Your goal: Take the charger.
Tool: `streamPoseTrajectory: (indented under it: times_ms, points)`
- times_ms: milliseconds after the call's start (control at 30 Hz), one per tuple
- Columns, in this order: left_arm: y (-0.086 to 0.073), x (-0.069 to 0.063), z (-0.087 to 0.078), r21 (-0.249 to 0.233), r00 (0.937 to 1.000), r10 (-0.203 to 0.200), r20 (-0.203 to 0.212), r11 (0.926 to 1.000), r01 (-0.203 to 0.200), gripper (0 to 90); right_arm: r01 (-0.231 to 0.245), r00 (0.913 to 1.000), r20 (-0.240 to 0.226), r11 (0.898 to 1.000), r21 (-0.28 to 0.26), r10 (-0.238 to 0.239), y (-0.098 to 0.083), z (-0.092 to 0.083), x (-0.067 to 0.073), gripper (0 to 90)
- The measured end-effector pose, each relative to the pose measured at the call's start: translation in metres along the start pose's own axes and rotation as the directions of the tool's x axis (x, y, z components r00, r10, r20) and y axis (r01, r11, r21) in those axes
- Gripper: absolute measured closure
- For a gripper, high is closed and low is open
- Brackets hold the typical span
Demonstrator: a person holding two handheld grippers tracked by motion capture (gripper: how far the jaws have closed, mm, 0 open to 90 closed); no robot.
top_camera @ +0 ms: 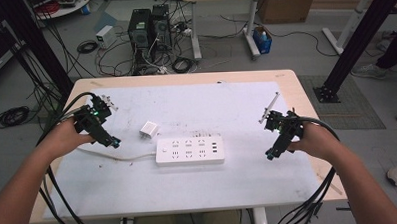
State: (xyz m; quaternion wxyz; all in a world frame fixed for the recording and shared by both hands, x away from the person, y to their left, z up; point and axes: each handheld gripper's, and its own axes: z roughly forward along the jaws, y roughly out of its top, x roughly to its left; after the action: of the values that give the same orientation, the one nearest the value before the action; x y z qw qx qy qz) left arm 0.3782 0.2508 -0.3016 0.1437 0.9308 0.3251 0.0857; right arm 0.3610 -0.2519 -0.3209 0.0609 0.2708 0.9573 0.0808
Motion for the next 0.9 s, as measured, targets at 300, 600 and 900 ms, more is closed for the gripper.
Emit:
streamPoseTrajectory:
  times_ms: [300, 600, 900]
  points:
    - [0.0006, 0.0019, 0.0005, -0.01, 0.9999, -0.005, -0.01, 0.9999, 0.005, 5.0, -0.006, 1.0, 0.002, 1.0, -0.009, 0.006, 0.0005, 0.0012, -0.0052, 1.1]
    - [0.0013, -0.0004, -0.0017, -0.024, 0.9991, -0.035, -0.025, 0.9991, 0.034, 5.0, -0.01, 0.9999, -0.002, 1.0, -0.024, 0.01, -0.0018, 0.0003, -0.0048, 1.1]
    - [-0.0004, 0.002, 0.0, -0.035, 0.9852, -0.17, -0.019, 0.9849, 0.17, 5.0, 0.004, 1.0, 0.005, 1.0, -0.017, -0.003, 0.0021, 0.0028, -0.0023, 1.1]
